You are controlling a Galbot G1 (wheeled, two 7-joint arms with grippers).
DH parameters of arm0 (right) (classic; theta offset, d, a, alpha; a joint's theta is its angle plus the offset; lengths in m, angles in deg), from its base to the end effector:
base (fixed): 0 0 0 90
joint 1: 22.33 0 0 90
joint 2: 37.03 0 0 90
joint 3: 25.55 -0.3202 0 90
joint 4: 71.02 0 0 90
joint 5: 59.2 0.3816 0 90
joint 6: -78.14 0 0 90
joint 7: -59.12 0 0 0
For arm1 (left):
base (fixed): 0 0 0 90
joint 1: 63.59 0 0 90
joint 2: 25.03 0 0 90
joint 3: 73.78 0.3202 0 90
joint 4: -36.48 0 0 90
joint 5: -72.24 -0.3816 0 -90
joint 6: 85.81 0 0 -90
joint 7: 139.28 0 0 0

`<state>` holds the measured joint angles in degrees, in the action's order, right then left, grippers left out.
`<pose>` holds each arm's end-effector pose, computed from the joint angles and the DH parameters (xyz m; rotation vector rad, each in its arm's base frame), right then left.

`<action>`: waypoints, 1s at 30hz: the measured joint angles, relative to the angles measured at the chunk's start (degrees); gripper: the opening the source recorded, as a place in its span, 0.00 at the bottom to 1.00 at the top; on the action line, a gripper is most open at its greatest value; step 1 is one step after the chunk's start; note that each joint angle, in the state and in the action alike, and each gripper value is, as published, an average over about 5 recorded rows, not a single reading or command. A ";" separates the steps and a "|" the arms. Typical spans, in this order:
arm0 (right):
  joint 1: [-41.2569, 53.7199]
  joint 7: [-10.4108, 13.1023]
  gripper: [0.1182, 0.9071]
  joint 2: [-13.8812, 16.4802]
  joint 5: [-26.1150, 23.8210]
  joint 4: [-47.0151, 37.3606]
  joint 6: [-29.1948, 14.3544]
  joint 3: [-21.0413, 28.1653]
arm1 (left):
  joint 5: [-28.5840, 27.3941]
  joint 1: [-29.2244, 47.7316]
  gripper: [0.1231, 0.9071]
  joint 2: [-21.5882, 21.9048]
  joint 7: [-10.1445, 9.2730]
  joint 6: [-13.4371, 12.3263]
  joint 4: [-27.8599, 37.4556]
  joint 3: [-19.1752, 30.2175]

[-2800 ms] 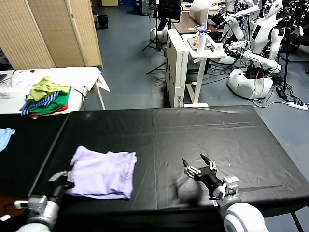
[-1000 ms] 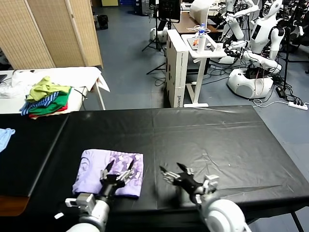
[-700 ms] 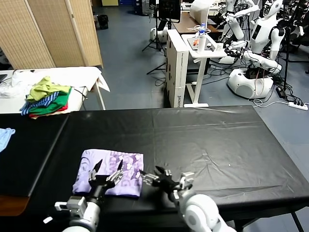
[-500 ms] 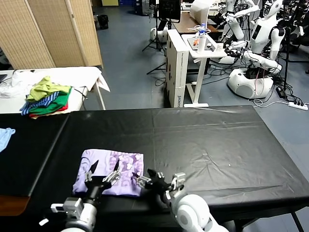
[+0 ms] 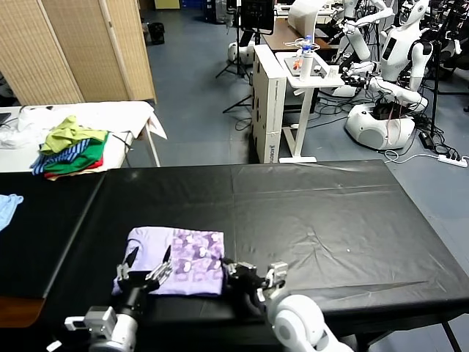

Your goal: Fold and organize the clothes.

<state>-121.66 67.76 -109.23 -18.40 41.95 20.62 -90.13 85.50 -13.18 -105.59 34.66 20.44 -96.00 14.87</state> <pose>0.2792 0.0912 -0.2579 0.6858 -2.4398 -0.4042 0.1782 0.0168 -0.2260 -0.0041 -2.8948 0.0936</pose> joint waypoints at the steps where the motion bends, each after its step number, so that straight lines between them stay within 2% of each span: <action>1: -0.19 -0.15 0.03 0.72 0.14 0.37 0.17 -0.74 | 0.12 -0.14 1.00 0.04 -0.07 -0.19 0.03 -0.13; 5: -0.99 -0.93 0.03 3.95 1.05 1.74 1.25 -3.94 | 0.84 -0.55 1.00 0.13 -0.53 -0.99 0.20 -0.53; 8: -1.72 -1.20 0.08 6.23 1.27 2.83 2.13 -6.14 | 1.90 -0.88 1.00 0.21 -0.79 -2.01 0.26 -0.86; 11: -2.59 -0.92 0.26 7.92 1.01 4.12 2.92 -7.92 | 3.83 -1.48 1.00 0.59 -0.93 -4.17 0.31 -1.39; 15: -3.84 -0.81 0.60 9.33 -0.33 5.95 3.31 -9.73 | 5.90 -2.56 1.00 1.83 -0.60 -7.44 0.73 -1.96; 18: -4.94 -0.94 0.83 9.94 -2.07 7.22 2.90 -10.90 | 7.00 -3.31 1.00 3.11 -0.47 -7.50 0.79 -2.12; 21: -6.29 -0.95 0.97 10.20 -4.09 8.52 1.80 -12.03 | 7.83 -4.10 1.00 4.26 -1.29 -6.28 0.28 -2.02; 25: -8.90 -0.88 1.00 10.25 -7.01 10.78 -0.09 -13.96 | 8.44 -5.50 1.00 5.79 -2.72 -4.72 -0.99 -1.76; 30: -13.88 -1.20 1.00 9.85 -10.07 14.45 -2.73 -17.73 | 9.00 -7.78 1.00 7.31 -3.00 -4.20 -2.73 -1.79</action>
<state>-135.54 66.55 -99.39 -28.47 56.39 17.88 -107.86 94.50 -20.96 -98.27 31.66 16.24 -98.74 13.08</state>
